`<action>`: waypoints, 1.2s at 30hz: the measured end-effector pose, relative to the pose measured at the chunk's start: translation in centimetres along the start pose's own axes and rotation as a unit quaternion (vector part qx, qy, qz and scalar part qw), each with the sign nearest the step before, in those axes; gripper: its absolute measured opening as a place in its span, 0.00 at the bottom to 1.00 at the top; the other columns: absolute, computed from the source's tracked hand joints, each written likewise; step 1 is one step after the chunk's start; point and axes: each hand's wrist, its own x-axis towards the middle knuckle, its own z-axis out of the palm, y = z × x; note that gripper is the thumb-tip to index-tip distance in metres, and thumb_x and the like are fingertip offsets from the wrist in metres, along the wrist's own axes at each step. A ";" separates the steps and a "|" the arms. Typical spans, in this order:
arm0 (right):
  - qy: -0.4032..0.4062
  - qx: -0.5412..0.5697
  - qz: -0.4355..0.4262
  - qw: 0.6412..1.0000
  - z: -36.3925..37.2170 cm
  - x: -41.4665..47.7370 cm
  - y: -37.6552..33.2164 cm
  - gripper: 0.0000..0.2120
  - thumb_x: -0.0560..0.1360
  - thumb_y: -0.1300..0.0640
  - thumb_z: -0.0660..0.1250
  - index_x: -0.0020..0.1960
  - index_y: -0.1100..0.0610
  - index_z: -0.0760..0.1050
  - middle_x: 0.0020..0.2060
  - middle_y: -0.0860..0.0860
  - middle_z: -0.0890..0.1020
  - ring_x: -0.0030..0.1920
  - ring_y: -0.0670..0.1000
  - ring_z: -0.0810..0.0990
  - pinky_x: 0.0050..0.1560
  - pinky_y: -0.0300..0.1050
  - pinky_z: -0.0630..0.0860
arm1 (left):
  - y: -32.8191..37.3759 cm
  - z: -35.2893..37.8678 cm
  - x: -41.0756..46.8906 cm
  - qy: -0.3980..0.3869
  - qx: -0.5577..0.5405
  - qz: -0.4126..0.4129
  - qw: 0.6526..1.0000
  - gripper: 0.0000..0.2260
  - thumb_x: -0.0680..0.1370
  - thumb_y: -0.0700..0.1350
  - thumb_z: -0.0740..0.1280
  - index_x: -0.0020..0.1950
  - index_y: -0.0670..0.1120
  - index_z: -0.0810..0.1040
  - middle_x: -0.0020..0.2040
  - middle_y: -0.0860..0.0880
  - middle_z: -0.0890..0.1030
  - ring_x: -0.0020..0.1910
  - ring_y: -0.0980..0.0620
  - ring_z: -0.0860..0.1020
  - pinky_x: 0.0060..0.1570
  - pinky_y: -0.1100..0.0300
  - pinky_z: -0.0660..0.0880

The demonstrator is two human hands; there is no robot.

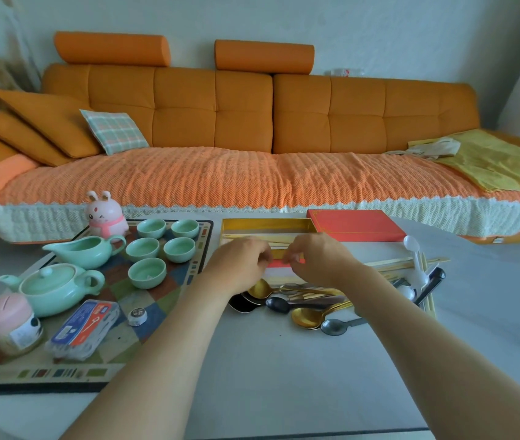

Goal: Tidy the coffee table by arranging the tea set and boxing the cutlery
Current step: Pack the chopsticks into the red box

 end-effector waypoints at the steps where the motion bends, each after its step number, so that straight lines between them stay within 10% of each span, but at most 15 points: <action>1: -0.034 -0.011 0.010 0.999 0.0 -0.4 0.0 0.10 0.76 0.55 0.64 0.49 0.45 0.84 0.48 0.42 0.82 0.44 0.45 0.77 0.42 0.41 0.75 | 0.0 0.2 -0.2 -0.022 0.005 -0.003 1.000 0.09 0.80 0.46 0.62 0.55 0.53 0.81 0.54 0.54 0.80 0.53 0.51 0.78 0.50 0.54 0.76; 15: -0.072 -0.016 0.054 0.996 0.6 -1.2 -0.2 0.04 0.79 0.53 0.65 0.52 0.48 0.78 0.50 0.44 0.81 0.50 0.48 0.77 0.57 0.47 0.72 | 0.3 1.5 -0.7 -0.057 0.023 -0.013 0.998 0.11 0.81 0.47 0.63 0.62 0.54 0.80 0.61 0.52 0.78 0.56 0.51 0.77 0.51 0.58 0.74; 29: 0.172 0.074 0.061 0.980 0.6 0.5 1.7 0.13 0.79 0.65 0.61 0.56 0.58 0.83 0.53 0.53 0.82 0.53 0.55 0.79 0.53 0.45 0.75 | -2.1 -0.6 0.9 0.171 0.064 -0.011 0.983 0.11 0.81 0.43 0.62 0.61 0.51 0.79 0.57 0.50 0.78 0.58 0.46 0.72 0.56 0.49 0.70; 36: 0.121 0.036 0.110 0.986 1.7 1.8 1.9 0.15 0.80 0.63 0.59 0.57 0.52 0.82 0.57 0.50 0.81 0.57 0.55 0.78 0.61 0.55 0.72 | -2.0 0.3 0.7 0.021 0.079 -0.024 0.996 0.18 0.82 0.50 0.59 0.72 0.52 0.71 0.69 0.52 0.72 0.69 0.48 0.67 0.66 0.52 0.62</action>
